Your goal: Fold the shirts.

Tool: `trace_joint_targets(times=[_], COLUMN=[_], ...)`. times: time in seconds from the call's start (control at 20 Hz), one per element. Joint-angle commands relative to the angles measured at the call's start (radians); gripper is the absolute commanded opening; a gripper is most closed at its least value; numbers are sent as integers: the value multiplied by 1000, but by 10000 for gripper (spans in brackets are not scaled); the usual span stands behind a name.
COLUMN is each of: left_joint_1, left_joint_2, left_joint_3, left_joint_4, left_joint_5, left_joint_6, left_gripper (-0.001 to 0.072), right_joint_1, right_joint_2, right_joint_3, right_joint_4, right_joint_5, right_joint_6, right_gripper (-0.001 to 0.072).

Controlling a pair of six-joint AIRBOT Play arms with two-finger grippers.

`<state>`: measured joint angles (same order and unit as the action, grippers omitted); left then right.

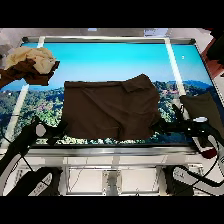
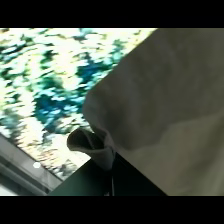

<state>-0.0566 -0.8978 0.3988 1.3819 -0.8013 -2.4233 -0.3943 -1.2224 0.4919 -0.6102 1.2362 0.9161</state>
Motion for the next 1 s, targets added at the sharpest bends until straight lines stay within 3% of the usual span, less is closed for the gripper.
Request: trace_joint_targets(times=[0.0, 0.05, 0.1, 0.35, 0.5, 0.55, 0.6, 0.65, 0.7, 0.8, 0.95], left_joint_1=[1, 1, 1, 1, 1, 1, 1, 1, 1, 1, 1], left_joint_2=[-2, -2, -2, -2, -2, -2, -2, -2, -2, 3, 38], left_joint_3=[39, 54, 69, 106, 106, 106, 106, 106, 106, 140, 315], left_joint_4=[-5, -6, -6, -5, -5, -5, -5, -5, -8, -25, -15], left_joint_5=[5, 5, 5, 2, 0, 2, 4, 9, 27, 63, 41], left_joint_6=[43, 56, 76, 104, 125, 125, 125, 126, 149, 297, 517], left_gripper=[15, 15, 15, 15, 15, 14, 14, 14, 14, 14, 13], right_joint_1=[1, 1, 1, 1, 1, 2, 2, 3, 3, 0, 0], right_joint_2=[1, 1, 1, 1, 1, 1, 1, 1, 1, 1, 32], right_joint_3=[0, 0, 0, 0, -1, -1, 0, 0, 0, 11, 127], right_joint_4=[-18, -31, -40, -63, -212, -225, -212, -192, -153, -40, 108], right_joint_5=[-20, -23, -21, -21, -43, -50, -49, -50, -46, 19, 263], right_joint_6=[-2, -1, 0, 2, 50, 82, 81, 74, 50, -21, -83], right_gripper=[89, 215, 385, 406, 404, 374, 233, 30, 22, 20, 19])
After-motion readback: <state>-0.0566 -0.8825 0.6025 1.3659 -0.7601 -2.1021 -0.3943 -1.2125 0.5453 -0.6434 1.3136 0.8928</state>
